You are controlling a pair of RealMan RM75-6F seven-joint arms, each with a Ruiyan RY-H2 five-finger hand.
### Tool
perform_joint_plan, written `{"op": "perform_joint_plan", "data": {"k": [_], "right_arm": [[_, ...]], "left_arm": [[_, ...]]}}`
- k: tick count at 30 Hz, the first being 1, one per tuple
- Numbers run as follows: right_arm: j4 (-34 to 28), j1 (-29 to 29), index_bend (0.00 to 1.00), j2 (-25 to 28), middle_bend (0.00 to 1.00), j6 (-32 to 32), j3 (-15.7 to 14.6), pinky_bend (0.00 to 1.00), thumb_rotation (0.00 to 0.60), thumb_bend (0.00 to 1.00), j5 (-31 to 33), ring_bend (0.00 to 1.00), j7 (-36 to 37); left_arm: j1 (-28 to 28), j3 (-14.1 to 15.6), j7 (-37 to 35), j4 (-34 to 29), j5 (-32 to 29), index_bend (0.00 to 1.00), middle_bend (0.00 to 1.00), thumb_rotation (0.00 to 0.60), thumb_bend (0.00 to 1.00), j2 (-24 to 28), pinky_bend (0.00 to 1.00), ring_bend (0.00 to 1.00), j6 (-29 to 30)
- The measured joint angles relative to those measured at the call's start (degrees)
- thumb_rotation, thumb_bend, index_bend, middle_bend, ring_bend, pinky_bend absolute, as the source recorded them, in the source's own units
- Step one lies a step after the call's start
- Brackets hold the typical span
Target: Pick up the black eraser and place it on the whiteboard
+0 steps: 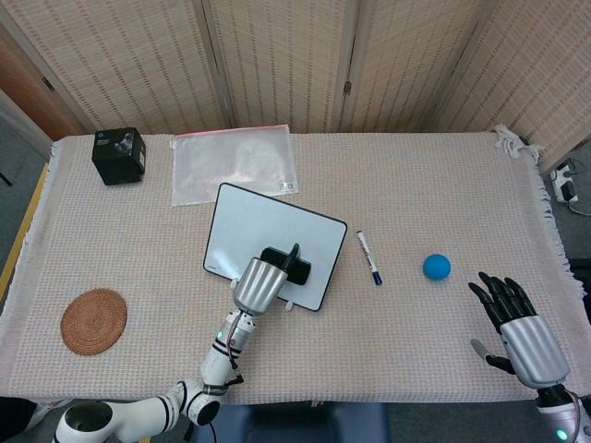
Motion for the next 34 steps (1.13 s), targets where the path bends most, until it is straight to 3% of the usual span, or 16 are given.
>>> {"op": "perform_joint_plan", "data": {"k": [14,17,19,21,22,26,28,32,34], "right_arm": [[0.30,-0.73,0.00,0.21,0.00,1.89,-0.37,0.04,0.600,0.29,-1.60,0.00,0.53],[0.46,-0.78,0.00,0.24,0.00,1.92,-0.53,0.04,0.600,0.29,-1.86,0.00,0.61],[0.56,-0.76,0.00,0.26,0.00,1.85,-0.60,0.04,0.600,0.29,-2.00,0.00,0.58],[0.57,-0.70,0.00,0.25,0.00,1.69,-0.71,0.04,0.600,0.29,-2.19,0.00,0.54],[0.58,-0.66,0.00,0.24,0.00,1.58,-0.77,0.04,0.600,0.29,-2.29,0.00,0.47],[0.55,-0.46,0.00,0.01,0.00,0.98,-1.02,0.04,0.600,0.29,-2.71,0.00,-0.34],[0.49,-0.35,0.00,-0.19,0.00,0.57,-1.06,0.04,0.600,0.29,-2.72,0.00,-0.92],[0.30,0.04,0.00,-0.98,0.00,-0.63,-1.08,0.04,0.600,0.29,-2.61,0.00,-2.37],[0.27,0.27,0.00,-1.39,0.00,-1.19,-1.11,0.04,0.600,0.29,-2.68,0.00,-2.99]], "left_arm": [[2.27,0.89,10.21,-9.96,-4.37,0.05,1.00,0.600,0.20,2.88,1.00,0.98,-1.41],[3.43,1.19,11.13,-13.40,-4.68,0.02,1.00,0.600,0.20,4.51,1.00,0.95,-0.22],[4.58,1.62,11.12,-16.18,-4.67,0.00,0.98,0.600,0.20,6.23,0.96,0.87,0.90],[6.37,2.46,10.84,-20.27,-4.72,0.00,0.85,0.600,0.20,9.15,0.86,0.73,2.18],[7.27,2.97,10.65,-22.31,-4.79,0.00,0.72,0.600,0.20,10.71,0.76,0.63,2.67],[12.16,6.48,7.96,-33.60,-5.66,0.00,0.21,0.600,0.21,21.06,0.22,0.18,4.19],[14.59,8.63,5.04,-38.15,-5.77,0.00,0.08,0.600,0.21,27.01,0.06,0.06,4.85],[20.67,14.49,-6.96,-44.12,-3.34,0.00,0.00,0.600,0.21,39.90,0.00,0.00,7.99],[23.86,17.13,-13.36,-44.35,-1.03,0.00,0.00,0.600,0.21,42.87,0.00,0.00,10.62]]}}
